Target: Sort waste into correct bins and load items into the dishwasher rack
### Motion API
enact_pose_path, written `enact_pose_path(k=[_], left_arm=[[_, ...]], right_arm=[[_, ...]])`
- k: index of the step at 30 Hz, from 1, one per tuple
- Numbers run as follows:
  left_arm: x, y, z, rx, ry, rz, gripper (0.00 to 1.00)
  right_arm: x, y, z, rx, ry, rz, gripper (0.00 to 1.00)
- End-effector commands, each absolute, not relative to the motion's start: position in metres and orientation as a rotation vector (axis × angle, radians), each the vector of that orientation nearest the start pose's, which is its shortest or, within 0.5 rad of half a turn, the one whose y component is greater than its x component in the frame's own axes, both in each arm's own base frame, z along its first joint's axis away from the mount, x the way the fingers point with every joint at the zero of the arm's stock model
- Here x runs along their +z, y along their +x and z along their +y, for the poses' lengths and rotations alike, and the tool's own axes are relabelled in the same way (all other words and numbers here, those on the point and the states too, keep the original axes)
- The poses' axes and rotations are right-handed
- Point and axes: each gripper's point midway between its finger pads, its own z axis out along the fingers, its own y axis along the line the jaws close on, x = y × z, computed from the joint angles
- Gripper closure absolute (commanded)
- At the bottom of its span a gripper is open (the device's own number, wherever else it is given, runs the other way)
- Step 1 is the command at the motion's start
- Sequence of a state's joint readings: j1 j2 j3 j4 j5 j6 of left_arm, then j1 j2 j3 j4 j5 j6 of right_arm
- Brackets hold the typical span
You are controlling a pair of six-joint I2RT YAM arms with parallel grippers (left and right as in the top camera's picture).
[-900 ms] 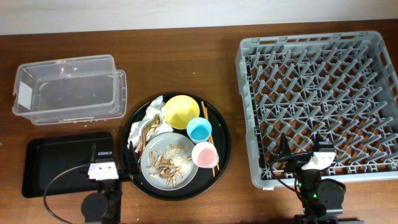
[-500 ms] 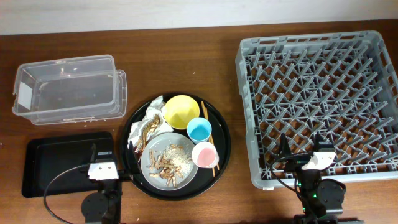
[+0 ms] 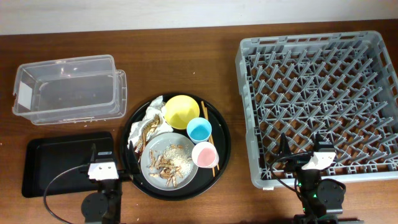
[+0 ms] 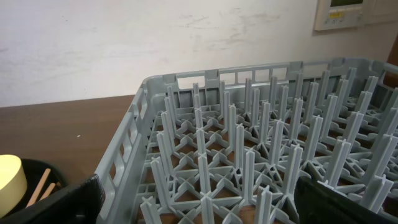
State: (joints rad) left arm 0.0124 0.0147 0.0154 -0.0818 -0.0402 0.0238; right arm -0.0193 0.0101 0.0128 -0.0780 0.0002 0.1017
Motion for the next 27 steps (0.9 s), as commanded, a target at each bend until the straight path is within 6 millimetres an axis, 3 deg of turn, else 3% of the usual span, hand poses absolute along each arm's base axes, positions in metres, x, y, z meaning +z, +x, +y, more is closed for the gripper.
enact_pose_path(k=[1,7,8,9,10,11,13,18,21,23,25,27], left_arm=[[0.156,0.246,0.007,0.065,0.004,1.651,0.01],[0.160,0.246,0.007,0.059,0.006,1.635,0.01],[0.161,0.243,-0.031,-0.186,0.108,1.630,0.01],[0.167,0.236,-0.057,-0.333,0.208,1.604,0.01],[0.191,0.217,-0.095,-0.503,0.416,1.477,0.01],[0.207,0.208,-0.106,-0.536,0.498,1.391,0.01],[0.245,0.196,-0.108,-0.485,0.552,1.205,0.01],[0.251,0.194,-0.108,-0.451,0.574,1.166,0.01],[0.270,0.193,-0.100,-0.330,0.571,1.087,0.01],[0.276,0.203,-0.085,-0.278,0.476,1.124,0.01],[0.261,0.215,-0.085,-0.304,0.466,1.261,0.01],[0.259,0.228,-0.084,-0.308,0.475,1.366,0.01]], right_arm=[[0.155,0.246,-0.008,0.053,0.116,1.647,0.01],[0.155,0.246,-0.008,0.053,0.115,1.647,0.01],[0.155,0.246,-0.008,0.053,0.116,1.647,0.01],[0.155,0.246,-0.008,0.053,0.116,1.647,0.01],[0.155,0.246,-0.008,0.053,0.116,1.647,0.02],[0.155,0.246,-0.008,0.053,0.115,1.647,0.01],[0.155,0.246,-0.008,0.053,0.115,1.647,0.01],[0.155,0.246,-0.008,0.053,0.115,1.647,0.01],[0.155,0.246,-0.008,0.053,0.115,1.647,0.01],[0.155,0.246,-0.008,0.053,0.116,1.647,0.01],[0.155,0.246,-0.008,0.053,0.116,1.647,0.01],[0.155,0.246,-0.008,0.053,0.115,1.647,0.01]])
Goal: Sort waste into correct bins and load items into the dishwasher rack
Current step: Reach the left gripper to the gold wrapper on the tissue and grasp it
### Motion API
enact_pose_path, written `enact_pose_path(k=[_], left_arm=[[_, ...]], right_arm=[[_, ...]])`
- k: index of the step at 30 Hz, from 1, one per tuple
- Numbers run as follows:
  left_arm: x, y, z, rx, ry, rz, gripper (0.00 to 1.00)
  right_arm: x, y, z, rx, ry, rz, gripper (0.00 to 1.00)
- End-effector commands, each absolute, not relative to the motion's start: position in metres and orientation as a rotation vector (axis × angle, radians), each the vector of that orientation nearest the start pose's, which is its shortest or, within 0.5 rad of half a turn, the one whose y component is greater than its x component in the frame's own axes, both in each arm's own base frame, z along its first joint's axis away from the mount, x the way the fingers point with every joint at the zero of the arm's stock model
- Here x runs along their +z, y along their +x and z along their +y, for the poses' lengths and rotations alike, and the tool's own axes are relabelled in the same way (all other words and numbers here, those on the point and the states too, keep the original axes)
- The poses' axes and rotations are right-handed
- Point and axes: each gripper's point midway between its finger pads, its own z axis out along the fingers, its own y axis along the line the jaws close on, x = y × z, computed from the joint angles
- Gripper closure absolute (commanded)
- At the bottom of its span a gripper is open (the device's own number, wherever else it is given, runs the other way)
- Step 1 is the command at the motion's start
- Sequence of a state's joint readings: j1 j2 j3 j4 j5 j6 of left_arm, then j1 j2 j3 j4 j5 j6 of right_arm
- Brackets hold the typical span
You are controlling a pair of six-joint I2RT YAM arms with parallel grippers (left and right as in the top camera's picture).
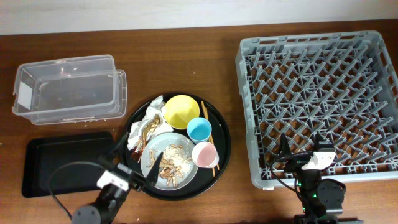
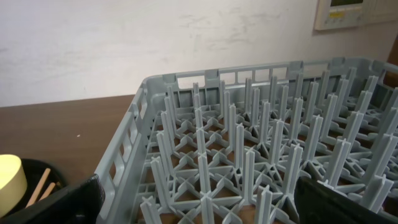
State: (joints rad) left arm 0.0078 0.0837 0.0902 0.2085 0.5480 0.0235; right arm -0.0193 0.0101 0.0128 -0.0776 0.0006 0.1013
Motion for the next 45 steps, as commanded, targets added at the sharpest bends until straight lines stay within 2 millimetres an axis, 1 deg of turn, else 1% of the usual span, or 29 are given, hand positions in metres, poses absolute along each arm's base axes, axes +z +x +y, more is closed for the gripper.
enact_pose_path(k=[1,2,4,5,6,7,8,10,11,12,13,14,15,16,17,18,20,22,24,25,26,27,29,31,32,33,38,40,45], left_arm=[[0.261,0.235,-0.084,-0.318,0.470,1.406,0.01],[0.265,0.247,-0.084,-0.342,0.460,1.488,0.01],[0.264,0.272,-0.085,-0.387,0.471,1.704,0.01],[0.263,0.285,-0.089,-0.431,0.502,1.814,0.01],[0.262,0.297,-0.096,-0.498,0.520,1.868,0.01],[0.263,0.300,-0.103,-0.561,0.549,1.872,0.01],[0.263,0.300,-0.116,-0.665,0.605,1.851,0.01],[0.246,0.293,-0.136,-0.918,0.637,1.893,0.01],[0.240,0.292,-0.140,-0.966,0.642,1.908,0.01],[0.229,0.298,-0.132,-0.912,0.585,1.975,0.01],[0.215,0.307,-0.118,-0.768,0.502,2.081,0.01],[0.201,0.313,-0.102,-0.505,0.430,2.236,0.01],[0.195,0.314,-0.087,-0.307,0.361,2.342,0.01],[0.193,0.317,-0.085,-0.148,0.356,2.441,0.01],[0.190,0.327,-0.082,-0.052,0.358,2.462,0.01],[0.184,0.334,-0.083,-0.040,0.360,2.468,0.01],[0.173,0.342,-0.086,-0.042,0.364,2.486,0.01],[0.166,0.343,-0.087,-0.040,0.369,2.508,0.01],[0.163,0.342,-0.091,-0.071,0.380,2.515,0.01],[0.160,0.346,-0.088,-0.048,0.373,2.518,0.01],[0.151,0.351,-0.082,0.008,0.360,2.536,0.01],[0.140,0.353,-0.079,0.041,0.358,2.566,0.04],[0.110,0.353,-0.078,0.068,0.374,2.655,0.40],[0.094,0.353,-0.077,0.081,0.384,2.701,0.42],[0.090,0.353,-0.074,0.111,0.380,2.710,0.51],[0.084,0.354,-0.067,0.164,0.375,2.724,0.54],[0.054,0.349,-0.067,0.182,0.398,2.812,0.55],[0.048,0.348,-0.066,0.187,0.403,2.828,0.55],[0.034,0.357,-0.068,0.192,0.430,2.824,0.55]], right_arm=[[0.155,0.246,-0.008,0.053,0.116,1.647,0.01],[0.155,0.246,-0.008,0.053,0.116,1.647,0.01],[0.155,0.246,-0.008,0.053,0.116,1.647,0.01],[0.155,0.246,-0.008,0.053,0.116,1.647,0.01],[0.155,0.246,-0.008,0.053,0.115,1.647,0.01],[0.155,0.246,-0.008,0.053,0.116,1.647,0.01],[0.155,0.246,-0.008,0.053,0.115,1.647,0.01],[0.155,0.246,-0.008,0.053,0.116,1.647,0.01],[0.155,0.246,-0.008,0.053,0.116,1.647,0.01],[0.155,0.246,-0.008,0.053,0.116,1.647,0.01],[0.155,0.246,-0.008,0.053,0.116,1.647,0.01],[0.155,0.246,-0.008,0.053,0.115,1.647,0.01],[0.155,0.246,-0.008,0.053,0.116,1.647,0.01],[0.155,0.246,-0.008,0.053,0.116,1.647,0.01],[0.155,0.246,-0.008,0.053,0.116,1.647,0.01],[0.155,0.246,-0.008,0.053,0.116,1.647,0.01],[0.155,0.246,-0.008,0.053,0.116,1.647,0.01],[0.155,0.246,-0.008,0.053,0.116,1.647,0.01],[0.155,0.246,-0.008,0.053,0.115,1.647,0.01],[0.155,0.246,-0.008,0.053,0.115,1.647,0.01],[0.155,0.246,-0.008,0.053,0.115,1.647,0.01],[0.155,0.246,-0.008,0.053,0.115,1.647,0.01],[0.155,0.246,-0.008,0.053,0.116,1.647,0.01],[0.155,0.246,-0.008,0.053,0.116,1.647,0.01],[0.155,0.246,-0.008,0.053,0.116,1.647,0.01],[0.155,0.246,-0.008,0.053,0.116,1.647,0.01],[0.155,0.246,-0.008,0.053,0.116,1.647,0.01],[0.155,0.246,-0.008,0.053,0.116,1.647,0.01],[0.155,0.246,-0.008,0.053,0.115,1.647,0.01]])
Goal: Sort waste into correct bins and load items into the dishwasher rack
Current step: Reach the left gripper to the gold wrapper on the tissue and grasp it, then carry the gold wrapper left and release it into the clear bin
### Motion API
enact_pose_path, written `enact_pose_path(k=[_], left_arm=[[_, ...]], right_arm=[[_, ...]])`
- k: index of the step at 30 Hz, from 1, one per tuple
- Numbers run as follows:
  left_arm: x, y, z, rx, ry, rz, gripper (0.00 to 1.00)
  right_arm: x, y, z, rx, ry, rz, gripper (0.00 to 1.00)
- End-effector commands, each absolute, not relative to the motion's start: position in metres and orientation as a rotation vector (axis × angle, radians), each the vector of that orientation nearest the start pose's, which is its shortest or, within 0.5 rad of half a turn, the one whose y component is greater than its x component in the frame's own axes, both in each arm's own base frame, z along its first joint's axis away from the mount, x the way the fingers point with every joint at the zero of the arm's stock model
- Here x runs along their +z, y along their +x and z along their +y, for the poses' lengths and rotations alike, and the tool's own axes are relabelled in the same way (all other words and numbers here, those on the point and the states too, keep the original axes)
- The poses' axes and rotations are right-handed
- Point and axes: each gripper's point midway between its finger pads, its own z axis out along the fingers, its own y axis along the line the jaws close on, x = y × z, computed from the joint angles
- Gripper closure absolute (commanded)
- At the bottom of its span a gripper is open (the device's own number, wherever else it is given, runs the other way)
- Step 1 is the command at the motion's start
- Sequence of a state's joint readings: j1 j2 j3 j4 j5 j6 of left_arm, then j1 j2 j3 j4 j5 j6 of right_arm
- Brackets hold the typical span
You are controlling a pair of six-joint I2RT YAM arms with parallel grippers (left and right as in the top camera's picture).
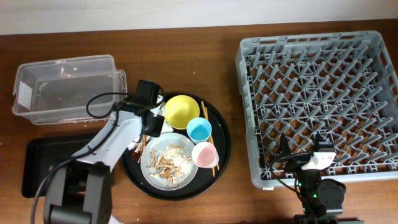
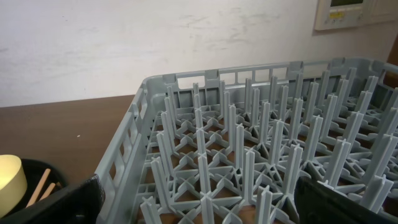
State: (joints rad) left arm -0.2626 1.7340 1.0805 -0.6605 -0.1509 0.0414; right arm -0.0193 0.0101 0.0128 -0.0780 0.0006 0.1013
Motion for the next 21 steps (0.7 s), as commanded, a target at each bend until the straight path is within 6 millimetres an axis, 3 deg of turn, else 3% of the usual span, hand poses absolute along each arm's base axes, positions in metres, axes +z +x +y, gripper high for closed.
enact_pose_path(k=[1,7,8,10,12,16,19,21], left_arm=[[0.035,0.358,-0.069,0.191,0.429,2.818,0.55],[0.035,0.359,-0.069,0.191,0.432,2.813,0.66],[0.035,0.359,-0.069,0.190,0.433,2.814,0.77],[0.035,0.358,-0.069,0.192,0.434,2.818,0.83],[0.034,0.356,-0.068,0.193,0.435,2.825,0.98],[0.037,0.348,-0.075,0.125,0.451,2.857,1.00],[0.068,0.352,-0.085,0.043,0.443,2.784,1.00],[0.104,0.356,-0.086,0.026,0.422,2.682,1.00]], right_arm=[[0.155,0.246,-0.008,0.053,0.115,1.647,0.01],[0.155,0.246,-0.008,0.053,0.116,1.647,0.01],[0.155,0.246,-0.008,0.053,0.115,1.647,0.01],[0.155,0.246,-0.008,0.053,0.115,1.647,0.01],[0.155,0.246,-0.008,0.053,0.116,1.647,0.01],[0.155,0.246,-0.008,0.053,0.116,1.647,0.01],[0.155,0.246,-0.008,0.053,0.115,1.647,0.01],[0.155,0.246,-0.008,0.053,0.116,1.647,0.01]])
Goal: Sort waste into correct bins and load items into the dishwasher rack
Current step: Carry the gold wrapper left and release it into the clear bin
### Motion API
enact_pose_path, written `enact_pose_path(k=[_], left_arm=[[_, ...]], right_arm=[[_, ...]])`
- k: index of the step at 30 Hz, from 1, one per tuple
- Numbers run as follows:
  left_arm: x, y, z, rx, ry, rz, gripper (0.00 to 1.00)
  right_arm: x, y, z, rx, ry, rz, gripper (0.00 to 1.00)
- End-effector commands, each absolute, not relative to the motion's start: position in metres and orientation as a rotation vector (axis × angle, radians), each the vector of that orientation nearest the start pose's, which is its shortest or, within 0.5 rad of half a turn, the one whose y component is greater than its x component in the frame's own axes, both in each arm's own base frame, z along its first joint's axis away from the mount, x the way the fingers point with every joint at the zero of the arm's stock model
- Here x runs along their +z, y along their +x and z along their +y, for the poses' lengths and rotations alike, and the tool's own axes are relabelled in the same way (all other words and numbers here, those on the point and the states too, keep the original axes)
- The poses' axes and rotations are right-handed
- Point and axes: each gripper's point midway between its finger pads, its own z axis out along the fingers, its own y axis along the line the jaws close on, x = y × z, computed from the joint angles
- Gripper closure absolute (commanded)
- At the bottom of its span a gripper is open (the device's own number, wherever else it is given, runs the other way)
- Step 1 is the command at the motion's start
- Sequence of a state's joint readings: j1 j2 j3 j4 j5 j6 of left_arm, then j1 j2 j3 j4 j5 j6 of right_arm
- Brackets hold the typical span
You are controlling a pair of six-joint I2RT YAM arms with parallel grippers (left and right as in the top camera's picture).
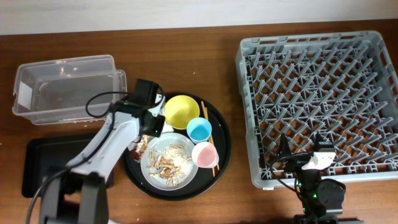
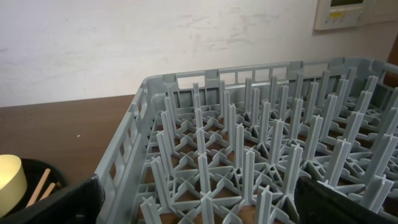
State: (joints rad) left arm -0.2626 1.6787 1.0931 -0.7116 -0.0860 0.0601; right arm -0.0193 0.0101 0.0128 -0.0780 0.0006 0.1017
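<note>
A round black tray (image 1: 225,146) holds a yellow bowl (image 1: 181,111), a blue cup (image 1: 199,130), a pink cup (image 1: 204,154), a plate of food scraps (image 1: 169,163) and chopsticks (image 1: 211,146). My left gripper (image 1: 148,126) is down at the tray's left side, where it hides most of the crumpled wrapper; whether its fingers are open or shut does not show. The grey dishwasher rack (image 1: 317,93) stands at the right with nothing in it. My right gripper (image 2: 199,202) rests open at the rack's near edge, fingers wide apart and holding nothing.
A clear plastic bin (image 1: 65,90) stands at the back left. A black rectangular tray (image 1: 40,165) lies in front of it, partly under my left arm. The right wrist view catches the yellow bowl (image 2: 9,180) and chopsticks (image 2: 40,186) at its left edge.
My left arm has shifted slightly, its forearm now a little lower and further left. Its gripper stays over the wrapper at the tray's left. The right arm has not moved.
My left arm first sat parked at the table's front by the black rectangular tray. Then it had turned toward the plate's left edge. Later it was stretched over the tray's left side above the wrapper, where it remains. The right arm stayed parked throughout.
</note>
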Motion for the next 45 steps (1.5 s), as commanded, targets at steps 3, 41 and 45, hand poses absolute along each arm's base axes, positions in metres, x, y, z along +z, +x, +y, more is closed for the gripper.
enact_pose_path(k=[3,41,45], left_arm=[[0.153,0.355,-0.085,0.001,0.364,2.547,1.00],[0.084,0.364,-0.040,-0.232,0.182,2.652,0.61],[0.053,0.359,-0.041,-0.097,0.305,2.740,0.60]], right_arm=[[0.155,0.246,-0.008,0.053,0.116,1.647,0.01],[0.155,0.246,-0.008,0.053,0.115,1.647,0.01],[0.155,0.246,-0.008,0.053,0.116,1.647,0.01]])
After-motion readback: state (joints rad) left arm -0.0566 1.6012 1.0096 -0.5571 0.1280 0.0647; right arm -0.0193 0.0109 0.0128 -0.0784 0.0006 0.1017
